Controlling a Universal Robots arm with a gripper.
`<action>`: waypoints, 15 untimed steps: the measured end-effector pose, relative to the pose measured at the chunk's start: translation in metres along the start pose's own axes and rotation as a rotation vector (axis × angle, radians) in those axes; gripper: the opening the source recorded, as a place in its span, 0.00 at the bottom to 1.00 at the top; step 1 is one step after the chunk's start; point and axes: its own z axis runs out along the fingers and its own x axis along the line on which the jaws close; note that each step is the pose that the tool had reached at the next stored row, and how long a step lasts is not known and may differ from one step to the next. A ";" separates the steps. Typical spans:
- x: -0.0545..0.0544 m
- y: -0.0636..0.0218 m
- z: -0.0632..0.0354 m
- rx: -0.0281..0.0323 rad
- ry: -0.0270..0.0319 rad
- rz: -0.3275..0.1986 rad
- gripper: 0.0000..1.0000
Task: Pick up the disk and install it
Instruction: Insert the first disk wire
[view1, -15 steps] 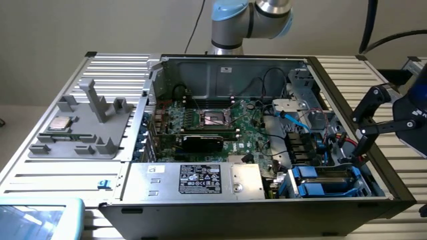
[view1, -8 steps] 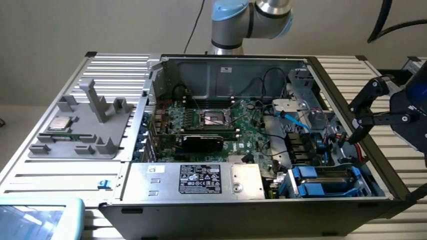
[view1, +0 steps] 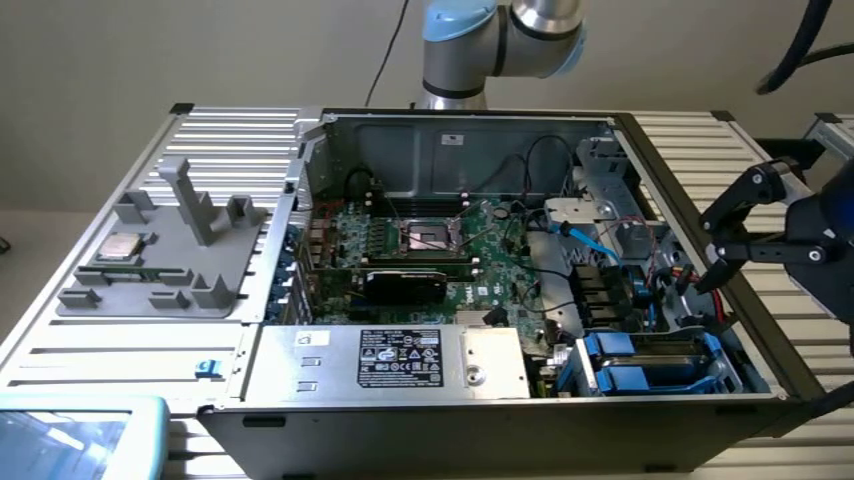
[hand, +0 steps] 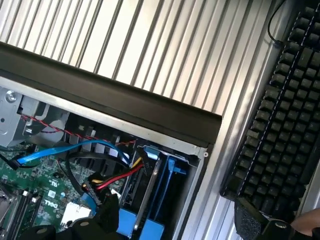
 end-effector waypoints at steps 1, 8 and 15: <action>-0.001 -0.0004 0.0015 -0.0005 0.0028 0.000 0.99; -0.003 -0.0020 0.0041 -0.0319 0.0981 -0.001 0.99; -0.014 -0.0072 0.0066 -0.0531 0.1731 0.000 0.99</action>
